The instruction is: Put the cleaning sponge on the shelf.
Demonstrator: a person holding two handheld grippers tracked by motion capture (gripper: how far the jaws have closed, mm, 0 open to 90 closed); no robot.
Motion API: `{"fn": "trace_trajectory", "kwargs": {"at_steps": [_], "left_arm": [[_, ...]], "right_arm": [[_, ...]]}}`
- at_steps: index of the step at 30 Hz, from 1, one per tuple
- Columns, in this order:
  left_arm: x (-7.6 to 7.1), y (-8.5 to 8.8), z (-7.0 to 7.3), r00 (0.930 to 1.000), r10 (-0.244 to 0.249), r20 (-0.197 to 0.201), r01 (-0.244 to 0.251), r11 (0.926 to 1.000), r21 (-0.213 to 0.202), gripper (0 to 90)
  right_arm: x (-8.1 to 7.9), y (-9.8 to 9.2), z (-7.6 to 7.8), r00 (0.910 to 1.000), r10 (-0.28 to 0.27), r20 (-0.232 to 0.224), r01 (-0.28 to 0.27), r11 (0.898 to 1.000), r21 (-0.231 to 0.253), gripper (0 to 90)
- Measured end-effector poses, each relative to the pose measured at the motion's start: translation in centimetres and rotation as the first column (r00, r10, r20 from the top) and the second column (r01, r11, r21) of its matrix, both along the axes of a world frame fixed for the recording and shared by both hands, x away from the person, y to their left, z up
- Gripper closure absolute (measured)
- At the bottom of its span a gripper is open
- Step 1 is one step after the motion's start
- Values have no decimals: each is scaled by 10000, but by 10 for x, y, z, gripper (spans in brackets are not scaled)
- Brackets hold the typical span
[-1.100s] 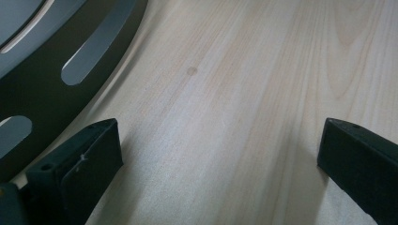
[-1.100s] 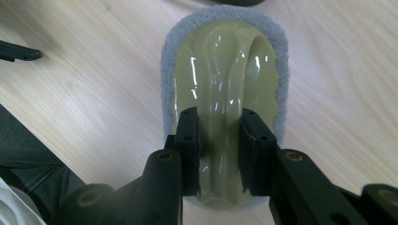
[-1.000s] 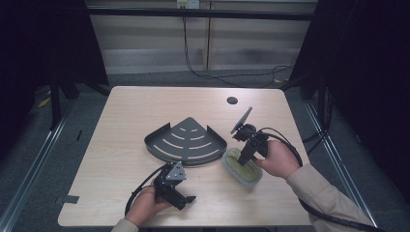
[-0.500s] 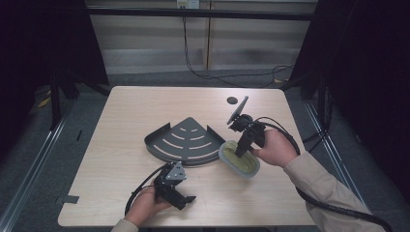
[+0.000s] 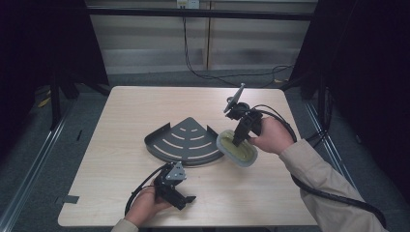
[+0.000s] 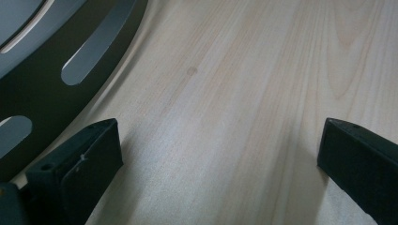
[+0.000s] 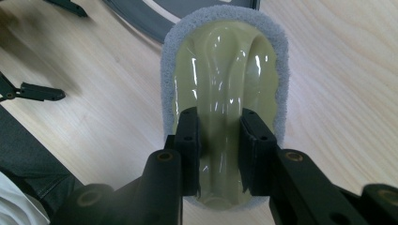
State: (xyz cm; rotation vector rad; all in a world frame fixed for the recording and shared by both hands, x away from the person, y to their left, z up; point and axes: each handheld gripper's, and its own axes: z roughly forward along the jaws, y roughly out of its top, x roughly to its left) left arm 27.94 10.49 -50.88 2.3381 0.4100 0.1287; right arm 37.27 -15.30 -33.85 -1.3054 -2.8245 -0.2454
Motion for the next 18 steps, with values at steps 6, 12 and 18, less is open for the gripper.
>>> {"fn": "trace_trajectory", "kwargs": {"at_steps": [6, 12, 18], "left_arm": [[0, 0, 0, 10000, 11, 1, -11, 10000, 44, 0], [0, 0, 0, 10000, 48, -17, -48, 10000, -11, 0], [0, 0, 0, 10000, 33, -27, -33, 10000, -14, 0]], "right_arm": [[9, 6, 4, 10000, 23, -10, -23, 10000, -25, 720], [15, 10, 5, 10000, 85, 21, -85, 10000, -52, 720], [23, 14, 6, 10000, 31, -2, -31, 10000, -94, 720]]}}
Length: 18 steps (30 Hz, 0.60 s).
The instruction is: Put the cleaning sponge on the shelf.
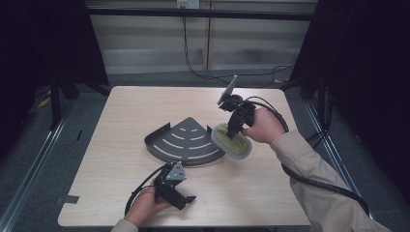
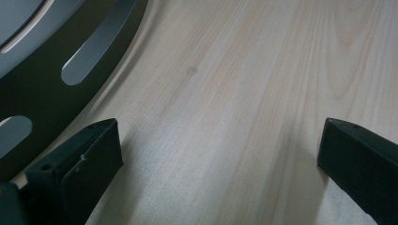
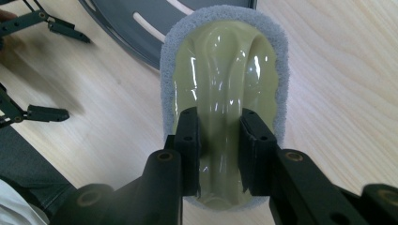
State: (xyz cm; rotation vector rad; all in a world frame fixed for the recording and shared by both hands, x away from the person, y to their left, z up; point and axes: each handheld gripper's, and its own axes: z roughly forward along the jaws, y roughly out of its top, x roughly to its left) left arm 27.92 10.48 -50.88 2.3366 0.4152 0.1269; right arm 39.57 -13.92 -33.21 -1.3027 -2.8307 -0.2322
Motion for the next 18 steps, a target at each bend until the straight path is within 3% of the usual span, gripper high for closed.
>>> {"fn": "trace_trajectory", "kwargs": {"at_steps": [18], "left_arm": [[0, 0, 0, 10000, -54, 2, 54, 10000, 9, 0]], "right_arm": [[20, 12, 4, 9999, 31, 150, -30, 10000, -43, 719]]}}
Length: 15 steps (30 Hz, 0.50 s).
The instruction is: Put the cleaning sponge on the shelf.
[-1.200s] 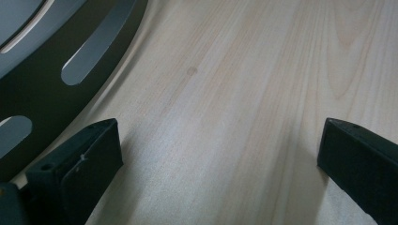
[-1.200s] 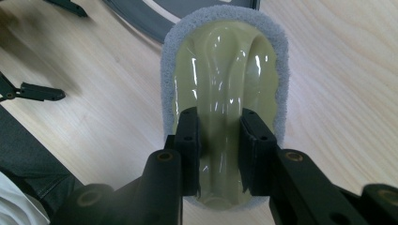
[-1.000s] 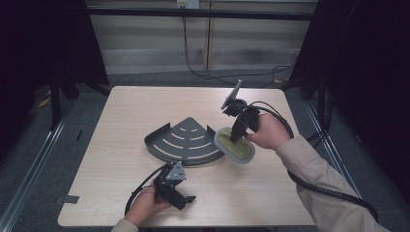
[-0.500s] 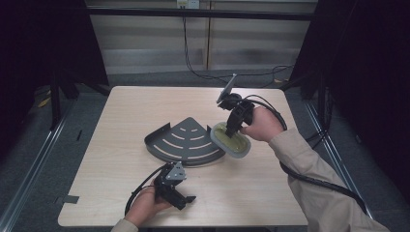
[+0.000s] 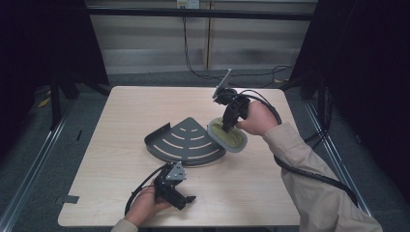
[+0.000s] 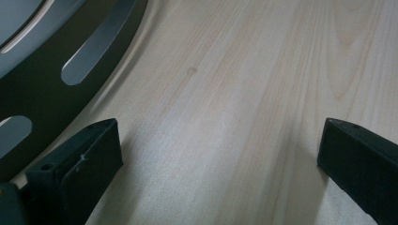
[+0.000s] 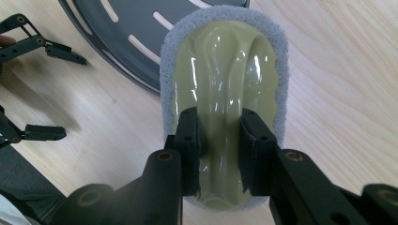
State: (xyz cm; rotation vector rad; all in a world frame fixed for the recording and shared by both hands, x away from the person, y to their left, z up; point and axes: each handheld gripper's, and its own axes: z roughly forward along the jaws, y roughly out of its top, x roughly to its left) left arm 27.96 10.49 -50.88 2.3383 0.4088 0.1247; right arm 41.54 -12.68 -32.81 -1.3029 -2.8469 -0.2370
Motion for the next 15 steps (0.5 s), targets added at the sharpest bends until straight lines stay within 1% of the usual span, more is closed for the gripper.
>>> {"fn": "trace_trajectory", "kwargs": {"at_steps": [11, 15], "left_arm": [[0, 0, 0, 10000, 15, 11, -15, 10000, 25, 0], [0, 0, 0, 10000, 16, 12, -16, 10000, 23, 0]], "right_arm": [[7, 15, -2, 9998, 182, 23, -182, 9998, -87, 720], [10, 20, -4, 9999, 123, 60, -123, 9999, -74, 719]]}}
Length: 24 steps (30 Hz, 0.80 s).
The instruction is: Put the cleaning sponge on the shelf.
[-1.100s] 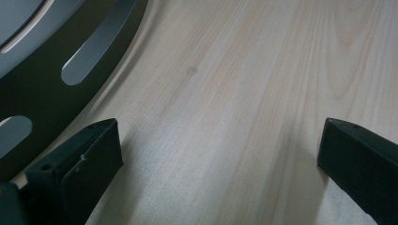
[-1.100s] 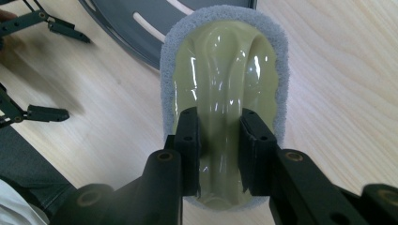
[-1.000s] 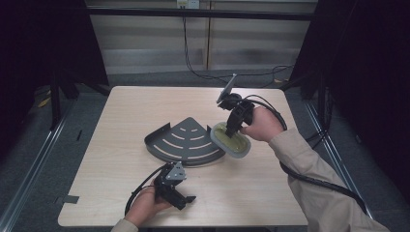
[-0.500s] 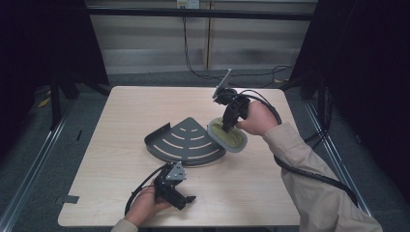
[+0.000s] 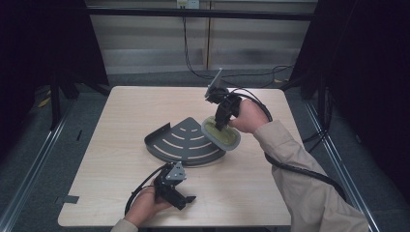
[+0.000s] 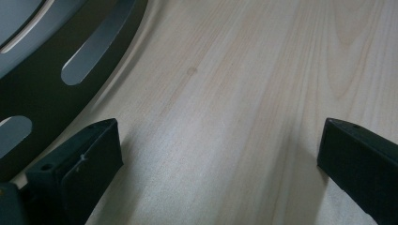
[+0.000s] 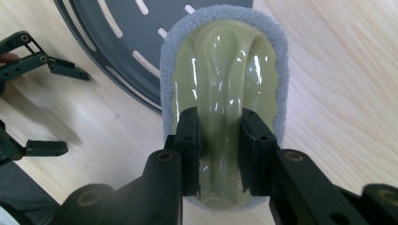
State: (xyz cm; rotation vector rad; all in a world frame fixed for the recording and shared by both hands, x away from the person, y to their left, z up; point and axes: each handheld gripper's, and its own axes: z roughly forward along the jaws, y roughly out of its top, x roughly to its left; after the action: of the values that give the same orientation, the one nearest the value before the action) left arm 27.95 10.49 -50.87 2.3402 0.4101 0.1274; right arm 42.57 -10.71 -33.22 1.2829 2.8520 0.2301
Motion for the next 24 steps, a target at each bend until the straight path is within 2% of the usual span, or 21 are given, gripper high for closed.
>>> {"fn": "trace_trajectory", "kwargs": {"at_steps": [12, 24], "left_arm": [[0, 0, 0, 10000, 0, 5, 0, 10000, 12, 0], [0, 0, 0, 10000, -9, 6, 9, 10000, 26, 0]], "right_arm": [[15, 8, -4, 9999, -103, 88, 101, 9998, 165, 720], [21, 20, -13, 10000, -82, 55, 81, 10000, 28, 719]]}}
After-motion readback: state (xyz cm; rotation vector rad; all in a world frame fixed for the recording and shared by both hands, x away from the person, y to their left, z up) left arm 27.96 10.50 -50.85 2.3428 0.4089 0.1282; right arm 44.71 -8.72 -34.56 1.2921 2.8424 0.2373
